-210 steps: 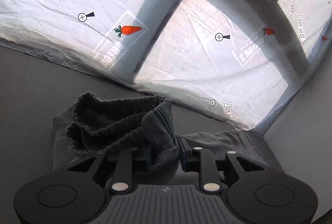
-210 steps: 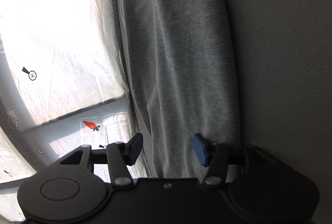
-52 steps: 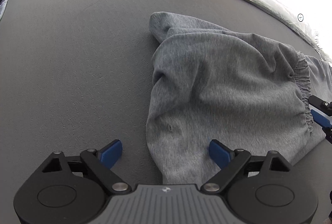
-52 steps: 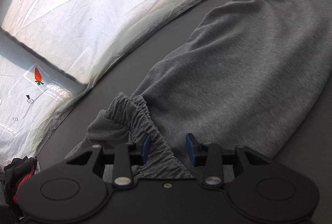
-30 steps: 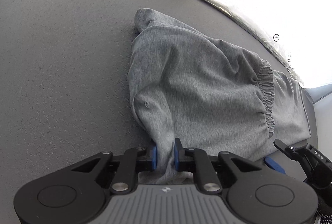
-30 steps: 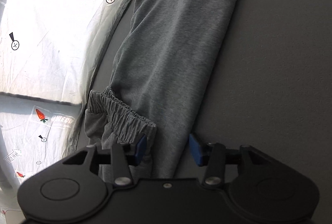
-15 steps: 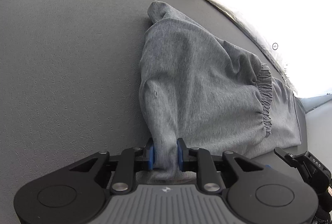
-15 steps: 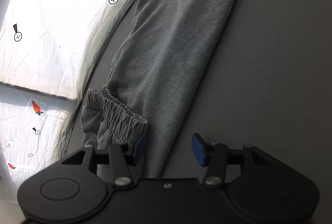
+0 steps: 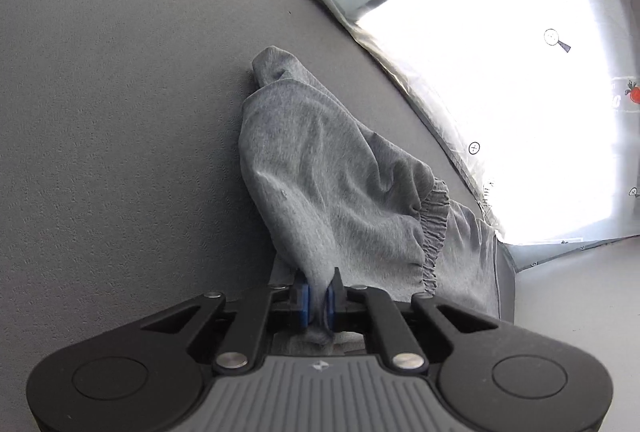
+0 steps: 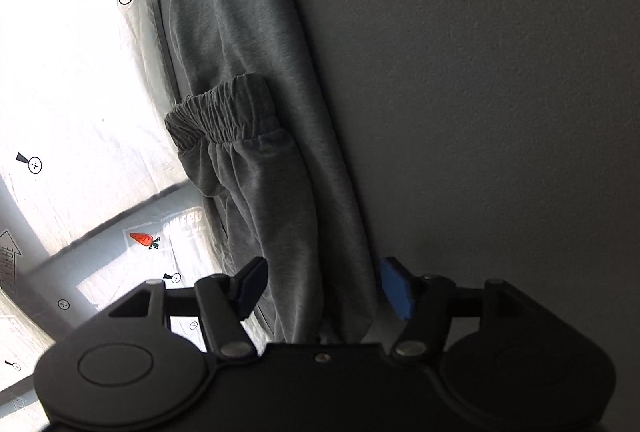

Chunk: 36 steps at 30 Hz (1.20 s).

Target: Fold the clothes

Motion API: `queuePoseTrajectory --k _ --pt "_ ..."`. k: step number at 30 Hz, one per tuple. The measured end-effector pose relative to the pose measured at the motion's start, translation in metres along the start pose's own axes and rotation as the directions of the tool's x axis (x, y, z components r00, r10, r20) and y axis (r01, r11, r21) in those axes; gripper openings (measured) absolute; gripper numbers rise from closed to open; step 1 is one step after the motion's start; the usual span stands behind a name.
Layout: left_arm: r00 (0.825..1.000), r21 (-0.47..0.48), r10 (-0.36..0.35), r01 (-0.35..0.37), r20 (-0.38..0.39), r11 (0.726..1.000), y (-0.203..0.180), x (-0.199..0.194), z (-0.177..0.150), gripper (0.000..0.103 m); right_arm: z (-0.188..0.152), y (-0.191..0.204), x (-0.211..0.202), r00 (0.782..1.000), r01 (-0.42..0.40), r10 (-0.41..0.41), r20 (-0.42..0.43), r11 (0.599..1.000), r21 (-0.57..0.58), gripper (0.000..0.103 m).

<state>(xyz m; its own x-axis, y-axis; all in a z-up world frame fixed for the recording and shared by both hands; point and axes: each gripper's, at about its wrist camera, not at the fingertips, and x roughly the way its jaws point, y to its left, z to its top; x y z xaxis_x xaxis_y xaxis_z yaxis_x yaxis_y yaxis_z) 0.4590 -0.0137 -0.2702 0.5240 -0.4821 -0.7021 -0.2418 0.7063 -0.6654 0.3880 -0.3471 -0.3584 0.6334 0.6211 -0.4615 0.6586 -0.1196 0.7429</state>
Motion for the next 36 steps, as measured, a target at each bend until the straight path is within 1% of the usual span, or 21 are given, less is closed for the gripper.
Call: queuePoseTrajectory --k 1,3,5,7,10,13,15,16,18,19,21,22,24,26,28,30,31,33,34,36 --pt "1.000 0.004 -0.001 0.001 0.001 1.000 -0.002 0.000 0.000 0.008 -0.006 -0.003 0.004 0.999 -0.021 0.021 -0.024 0.999 0.029 0.071" --pt "1.000 0.006 -0.003 0.003 -0.001 1.000 -0.003 0.000 0.001 0.008 -0.015 -0.005 0.015 0.996 -0.062 0.067 -0.066 0.996 0.066 0.073" --pt "1.000 0.021 0.005 -0.005 -0.003 1.000 -0.002 0.000 0.001 0.008 -0.024 -0.002 0.025 0.992 -0.079 0.083 -0.095 0.996 0.051 0.074" --pt "1.000 0.046 0.026 -0.025 -0.007 0.999 -0.001 0.000 0.001 0.008 -0.027 0.004 0.029 0.994 -0.067 0.068 -0.091 0.998 0.011 0.074" --pt "0.998 0.079 0.068 -0.066 -0.017 0.995 0.003 -0.001 -0.001 0.008 -0.019 0.012 0.021 0.999 -0.048 0.047 -0.023 0.998 -0.039 0.074" --pt "0.991 0.088 0.124 -0.120 -0.040 0.989 0.009 0.001 -0.005 0.009 0.004 0.019 -0.003 0.996 -0.053 0.057 0.075 0.997 -0.056 0.074" --pt "0.984 0.083 0.168 -0.163 -0.062 0.983 0.011 0.007 -0.007 0.011 0.020 0.024 -0.024 0.987 -0.040 0.051 0.154 0.996 -0.077 0.074" --pt "0.981 0.088 0.186 -0.180 -0.064 0.980 0.010 0.007 -0.009 0.016 0.028 0.028 -0.035 0.980 -0.031 0.048 0.192 0.995 -0.091 0.074" --pt "0.975 0.108 0.215 -0.207 -0.061 0.972 0.007 0.008 -0.011 0.017 0.043 0.034 -0.060 0.965 -0.005 0.036 0.258 0.993 -0.121 0.074" --pt "0.971 0.129 0.234 -0.226 -0.053 0.966 0.003 0.007 -0.012 0.021 0.051 0.039 -0.073 0.955 0.025 0.021 0.296 0.989 -0.149 0.074" --pt "0.957 0.173 0.290 -0.282 -0.021 0.944 -0.006 0.003 -0.013 0.026 0.067 0.052 -0.097 0.930 0.096 -0.012 0.368 0.973 -0.211 0.074" --pt "0.949 0.191 0.314 -0.309 0.003 0.932 -0.011 0.000 -0.013 0.028 0.077 0.059 -0.109 0.913 0.139 -0.028 0.407 0.959 -0.247 0.074" --pt "0.932 0.227 0.356 -0.361 0.063 0.905 -0.025 -0.004 -0.012 0.030 0.098 0.076 -0.130 0.871 0.237 -0.055 0.488 0.918 -0.318 0.074" --pt "0.918 0.252 0.380 -0.398 0.119 0.882 -0.040 -0.006 -0.011 0.035 0.126 0.091 -0.153 0.821 0.333 -0.068 0.567 0.863 -0.379 0.074" --pt "0.906 0.271 0.388 -0.421 0.168 0.865 -0.058 -0.003 -0.010 0.043 0.156 0.109 -0.168 0.765 0.436 -0.069 0.641 0.788 -0.435 0.074" --pt "0.904 0.295 0.384 -0.425 0.188 0.856 -0.075 0.011 -0.008 0.046 0.187 0.120 -0.181 0.722 0.511 -0.057 0.690 0.715 -0.476 0.074" --pt "0.903 0.309 0.385 -0.427 0.188 0.850 -0.081 0.021 -0.007 0.048 0.204 0.124 -0.186 0.708 0.533 -0.045 0.705 0.689 -0.491 0.073" --pt "0.890 0.342 0.417 -0.455 0.182 0.822 -0.096 0.048 -0.003 0.051 0.228 0.140 -0.181 0.686 0.559 -0.018 0.728 0.654 -0.510 0.073" --pt "0.881 0.350 0.439 -0.474 0.179 0.808 -0.103 0.063 0.000 0.052 0.238 0.147 -0.176 0.671 0.581 -0.007 0.742 0.627 -0.519 0.072" --pt "0.866 0.352 0.473 -0.499 0.163 0.792 -0.113 0.093 0.006 0.052 0.255 0.160 -0.160 0.636 0.638 0.007 0.771 0.557 -0.532 0.070"
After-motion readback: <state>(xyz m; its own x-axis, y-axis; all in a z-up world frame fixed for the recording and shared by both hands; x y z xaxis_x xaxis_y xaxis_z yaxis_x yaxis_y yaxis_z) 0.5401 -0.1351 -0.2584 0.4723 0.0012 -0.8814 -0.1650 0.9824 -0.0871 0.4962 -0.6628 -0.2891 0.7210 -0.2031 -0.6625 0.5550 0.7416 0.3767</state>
